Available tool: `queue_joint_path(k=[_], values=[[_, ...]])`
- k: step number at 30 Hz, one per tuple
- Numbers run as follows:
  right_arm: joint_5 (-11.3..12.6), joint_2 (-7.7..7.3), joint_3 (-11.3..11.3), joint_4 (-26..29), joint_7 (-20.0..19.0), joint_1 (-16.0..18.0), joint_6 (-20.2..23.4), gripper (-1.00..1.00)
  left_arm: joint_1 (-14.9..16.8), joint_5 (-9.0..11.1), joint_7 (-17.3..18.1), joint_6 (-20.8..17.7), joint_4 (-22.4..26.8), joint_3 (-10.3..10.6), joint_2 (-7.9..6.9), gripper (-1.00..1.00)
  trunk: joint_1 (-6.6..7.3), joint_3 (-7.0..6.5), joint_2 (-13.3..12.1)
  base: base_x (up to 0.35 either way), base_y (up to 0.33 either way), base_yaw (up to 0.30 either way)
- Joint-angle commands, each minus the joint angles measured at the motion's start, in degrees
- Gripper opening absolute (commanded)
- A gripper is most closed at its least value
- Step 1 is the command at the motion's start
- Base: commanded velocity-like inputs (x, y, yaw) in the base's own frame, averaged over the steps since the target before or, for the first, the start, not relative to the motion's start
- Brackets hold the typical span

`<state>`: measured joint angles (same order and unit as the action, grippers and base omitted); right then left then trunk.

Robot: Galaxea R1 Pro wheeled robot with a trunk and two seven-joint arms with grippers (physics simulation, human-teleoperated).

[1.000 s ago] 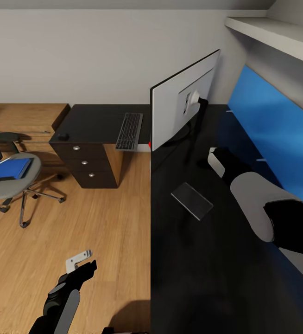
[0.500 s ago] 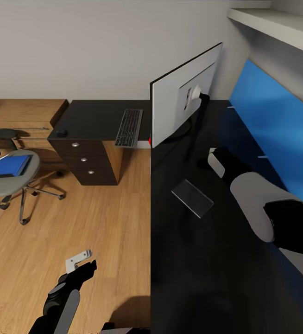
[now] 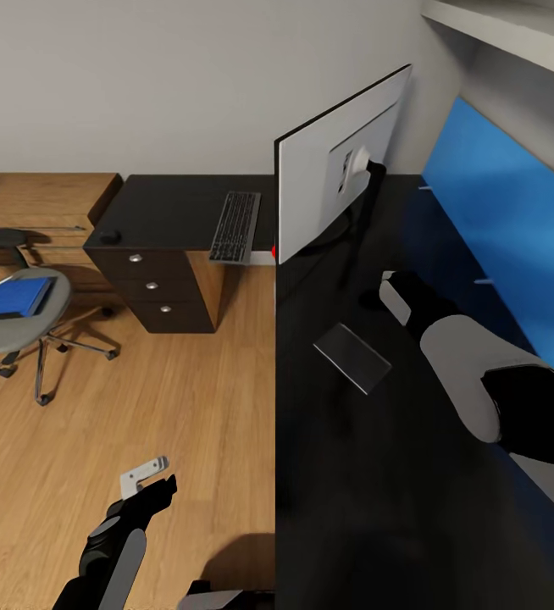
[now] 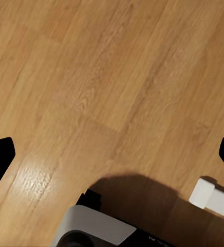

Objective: In the bedroom, organize the workspace by keeping the computer under the desk, ensuring the monitor is on the desk, placing the keyboard on the desk next to the monitor, placing the mouse on the desk next to the keyboard, moving the folder from the swivel chair onto the desk next to the mouse, stacking the notebook on top of the folder with the pen on top of the notebook, and positioning the swivel chair next to the desk.

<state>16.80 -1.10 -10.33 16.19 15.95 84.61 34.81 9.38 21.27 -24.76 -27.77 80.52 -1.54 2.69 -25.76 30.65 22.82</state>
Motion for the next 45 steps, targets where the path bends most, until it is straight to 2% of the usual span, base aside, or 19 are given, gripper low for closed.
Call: queue_joint_path(k=[1,45], values=[[0.61,-0.04,-0.41,0.1,0.38,0.03,0.26,1.0,0.02,0.59,-0.37,-0.18,0.11,-0.04,0.03,1.0,-0.03,0.17,0.1,0.0,0.0,0.0],[0.61,-0.07,-0.4,0.07,0.08,-2.29,-1.32,1.0,0.02,0.64,-0.37,-0.18,0.09,-0.04,0.12,1.0,-0.03,4.08,0.1,0.0,0.0,0.0]])
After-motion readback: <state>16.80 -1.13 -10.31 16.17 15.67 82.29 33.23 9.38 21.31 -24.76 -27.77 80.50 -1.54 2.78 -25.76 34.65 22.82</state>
